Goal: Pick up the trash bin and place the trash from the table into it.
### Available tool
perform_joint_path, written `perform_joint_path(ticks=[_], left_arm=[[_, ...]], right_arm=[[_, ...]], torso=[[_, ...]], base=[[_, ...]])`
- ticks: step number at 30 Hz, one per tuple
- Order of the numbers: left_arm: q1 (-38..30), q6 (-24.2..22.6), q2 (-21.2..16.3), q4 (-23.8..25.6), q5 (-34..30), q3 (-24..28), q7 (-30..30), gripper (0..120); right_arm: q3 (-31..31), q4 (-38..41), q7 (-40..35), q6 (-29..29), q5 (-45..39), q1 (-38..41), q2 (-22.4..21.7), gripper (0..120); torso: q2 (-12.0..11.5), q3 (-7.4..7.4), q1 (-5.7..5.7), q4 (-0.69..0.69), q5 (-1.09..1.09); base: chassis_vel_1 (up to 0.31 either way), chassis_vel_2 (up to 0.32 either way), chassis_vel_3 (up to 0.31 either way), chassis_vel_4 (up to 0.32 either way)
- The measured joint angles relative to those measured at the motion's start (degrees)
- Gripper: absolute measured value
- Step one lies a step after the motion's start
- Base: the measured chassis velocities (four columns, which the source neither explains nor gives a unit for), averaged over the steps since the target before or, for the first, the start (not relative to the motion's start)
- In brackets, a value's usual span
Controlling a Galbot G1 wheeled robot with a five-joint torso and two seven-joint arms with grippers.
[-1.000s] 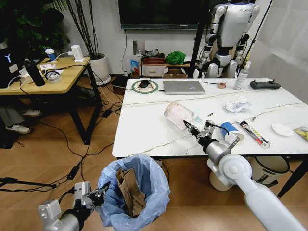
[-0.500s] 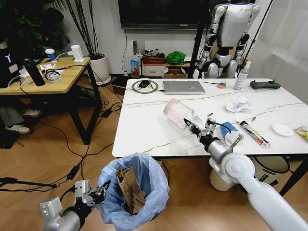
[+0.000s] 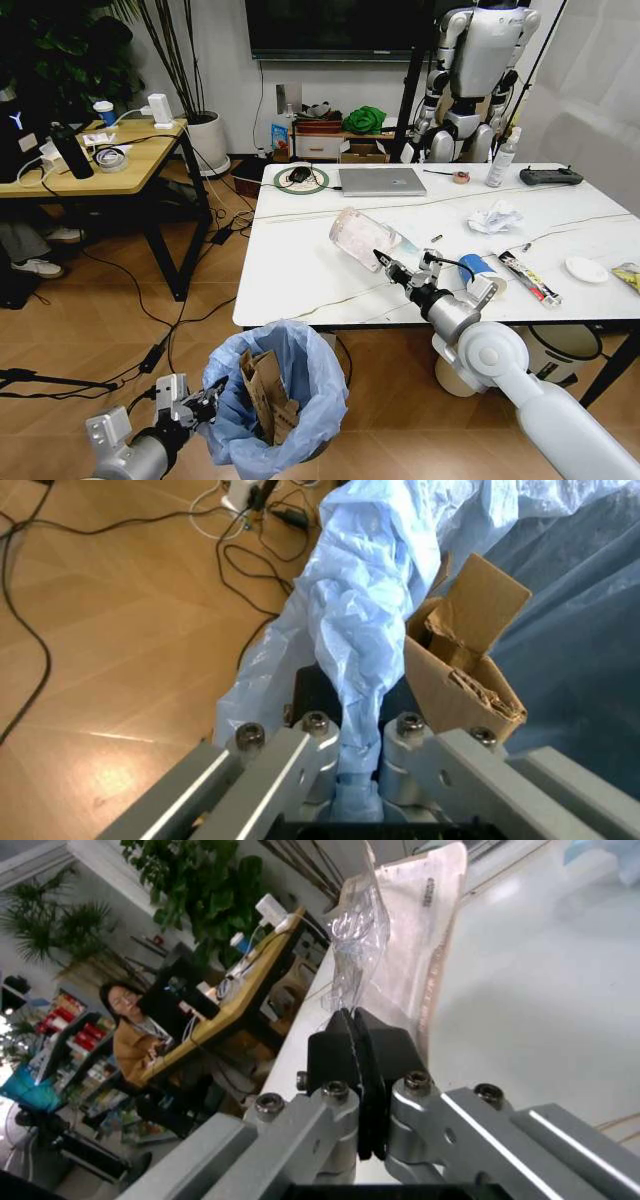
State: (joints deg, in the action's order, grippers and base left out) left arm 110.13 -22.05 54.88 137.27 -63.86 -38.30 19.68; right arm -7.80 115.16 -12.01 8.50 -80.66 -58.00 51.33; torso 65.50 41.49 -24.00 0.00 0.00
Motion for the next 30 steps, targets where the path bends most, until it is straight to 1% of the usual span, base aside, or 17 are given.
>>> perform_joint_path(ticks=[10, 12, 16, 19, 22, 25, 27, 30], left_arm=[[0.3, -0.7, 0.4, 0.0, 0.4, -0.2, 3.1, 0], [0.3, -0.9, 0.6, 0.0, 0.4, -0.2, 4.0, 0], [0.2, -0.8, 0.7, 0.0, 0.3, 0.0, 3.7, 0], [0.1, -0.7, 0.8, 0.2, 0.2, 0.1, 3.3, 0], [0.1, -0.6, 0.8, 0.3, 0.2, 0.1, 3.0, 0], [0.2, -0.4, 1.0, 0.8, 0.2, 0.2, 2.4, 0], [0.3, -0.4, 1.1, 1.0, 0.2, 0.2, 2.2, 0], [0.8, -0.3, 1.3, 2.2, 0.2, 0.0, 1.8, 0]], right_arm=[[1.3, 1.2, 1.6, -0.2, 0.5, -0.2, -0.1, 0], [1.8, 1.7, 2.9, -0.4, 0.8, -0.2, -0.5, 0], [2.0, 2.1, 4.4, -0.7, 0.9, -0.2, -0.7, 0], [2.3, 3.4, 7.9, -1.3, 1.7, -0.1, -1.4, 0], [2.4, 4.8, 9.3, -1.6, 2.2, -0.1, -2.0, 0], [2.5, 8.7, 11.0, -2.0, 2.3, -0.2, -3.8, 0], [2.5, 9.5, 11.3, -2.1, 2.3, -0.4, -4.4, 0], [3.0, 13.5, 13.1, -2.5, 2.1, -1.5, -8.3, 0]], torso=[[0.0, 0.0, 0.0, 0.0, 0.0], [0.0, 0.0, 0.0, 0.0, 0.0], [0.0, 0.0, 0.0, 0.0, 0.0], [0.0, 0.0, 0.0, 0.0, 0.0], [0.0, 0.0, 0.0, 0.0, 0.0], [0.0, 0.0, 0.0, 0.01, 0.0], [0.0, 0.0, 0.0, 0.01, -0.01], [0.0, 0.0, 0.0, -0.01, 0.0]], base=[[0.0, 0.0, 0.0, 0.0], [0.0, 0.0, 0.0, 0.0], [0.0, 0.0, 0.0, 0.0], [0.0, 0.0, 0.0, 0.0], [0.0, 0.0, 0.0, 0.0], [0.0, 0.0, 0.0, 0.0], [0.0, 0.0, 0.0, 0.0], [0.0, 0.0, 0.0, 0.0]])
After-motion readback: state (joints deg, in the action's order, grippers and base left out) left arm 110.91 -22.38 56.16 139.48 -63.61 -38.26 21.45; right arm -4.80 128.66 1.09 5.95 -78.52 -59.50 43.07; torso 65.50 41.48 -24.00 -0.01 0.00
